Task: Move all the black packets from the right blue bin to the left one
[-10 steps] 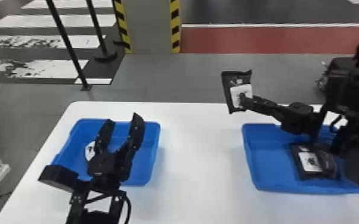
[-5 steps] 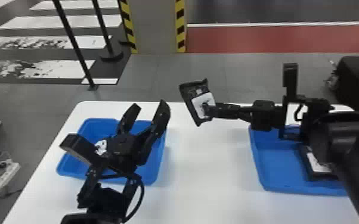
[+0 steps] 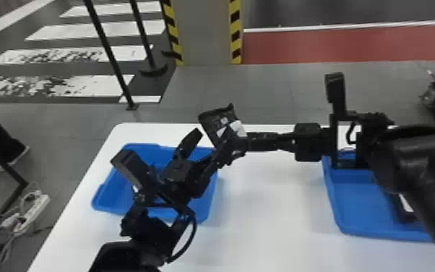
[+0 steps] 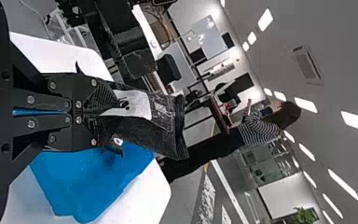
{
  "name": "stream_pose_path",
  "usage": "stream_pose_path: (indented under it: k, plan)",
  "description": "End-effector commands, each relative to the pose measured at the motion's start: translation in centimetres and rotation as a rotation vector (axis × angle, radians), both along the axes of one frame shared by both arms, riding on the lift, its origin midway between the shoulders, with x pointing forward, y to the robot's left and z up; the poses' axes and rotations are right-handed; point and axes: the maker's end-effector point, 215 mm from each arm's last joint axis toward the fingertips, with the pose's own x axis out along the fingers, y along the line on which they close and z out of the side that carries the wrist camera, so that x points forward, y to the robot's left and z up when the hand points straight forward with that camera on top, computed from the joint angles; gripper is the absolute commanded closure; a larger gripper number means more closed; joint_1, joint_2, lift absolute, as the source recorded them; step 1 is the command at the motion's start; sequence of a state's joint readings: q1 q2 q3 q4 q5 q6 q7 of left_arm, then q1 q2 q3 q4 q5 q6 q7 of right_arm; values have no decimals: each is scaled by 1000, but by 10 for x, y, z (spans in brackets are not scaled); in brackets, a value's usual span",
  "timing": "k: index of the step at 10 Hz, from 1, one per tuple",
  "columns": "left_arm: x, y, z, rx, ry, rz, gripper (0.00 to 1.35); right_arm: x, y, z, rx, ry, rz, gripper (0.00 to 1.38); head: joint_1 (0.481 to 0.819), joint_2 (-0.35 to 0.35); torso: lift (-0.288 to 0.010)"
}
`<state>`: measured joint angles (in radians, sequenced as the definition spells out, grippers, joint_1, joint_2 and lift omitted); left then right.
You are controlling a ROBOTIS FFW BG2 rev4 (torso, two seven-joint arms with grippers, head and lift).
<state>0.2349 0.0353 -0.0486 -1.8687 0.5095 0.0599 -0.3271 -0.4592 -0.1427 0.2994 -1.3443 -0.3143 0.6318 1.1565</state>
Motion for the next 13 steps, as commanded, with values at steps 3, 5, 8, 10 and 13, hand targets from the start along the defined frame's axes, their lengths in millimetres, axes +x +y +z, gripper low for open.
stream_pose_path:
  k: [3, 5, 8, 10, 13]
  plan:
    - [3, 7, 0, -12, 6, 17, 272, -13, 15, -9, -3, 34, 40, 1128, 695, 193, -110]
    - [3, 7, -3, -27, 26, 19, 1092, -9, 13, -8, -1, 38, 29, 1128, 695, 205, -110]
    - [-2, 2, -2, -24, 41, -10, 1219, 13, 8, 5, 8, -9, -13, 1128, 695, 194, -110]
    - [-3, 16, 11, -34, -6, 35, 1219, 25, -4, 4, 19, -7, -56, 1128, 695, 189, -110]
    - [-5, 32, 27, -46, -65, 80, 1219, 39, -12, 20, 45, -59, -93, 967, 678, 188, -110]
